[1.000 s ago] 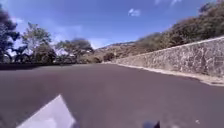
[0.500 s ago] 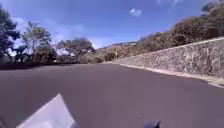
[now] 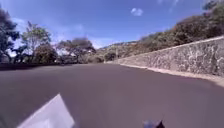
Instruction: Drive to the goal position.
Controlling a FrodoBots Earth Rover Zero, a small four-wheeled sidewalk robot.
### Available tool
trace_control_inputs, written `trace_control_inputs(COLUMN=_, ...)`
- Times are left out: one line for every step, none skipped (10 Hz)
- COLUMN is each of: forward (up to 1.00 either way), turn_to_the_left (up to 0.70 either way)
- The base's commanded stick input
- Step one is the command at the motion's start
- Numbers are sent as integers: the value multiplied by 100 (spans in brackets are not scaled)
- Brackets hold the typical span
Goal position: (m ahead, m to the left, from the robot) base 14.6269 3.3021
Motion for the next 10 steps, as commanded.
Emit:
trace_control_inputs(forward=50, turn_to_the_left=0)
trace_control_inputs(forward=50, turn_to_the_left=0)
trace_control_inputs(forward=50, turn_to_the_left=0)
trace_control_inputs(forward=50, turn_to_the_left=0)
trace_control_inputs(forward=50, turn_to_the_left=0)
trace_control_inputs(forward=50, turn_to_the_left=0)
trace_control_inputs(forward=50, turn_to_the_left=0)
trace_control_inputs(forward=50, turn_to_the_left=0)
trace_control_inputs(forward=50, turn_to_the_left=0)
trace_control_inputs(forward=50, turn_to_the_left=0)
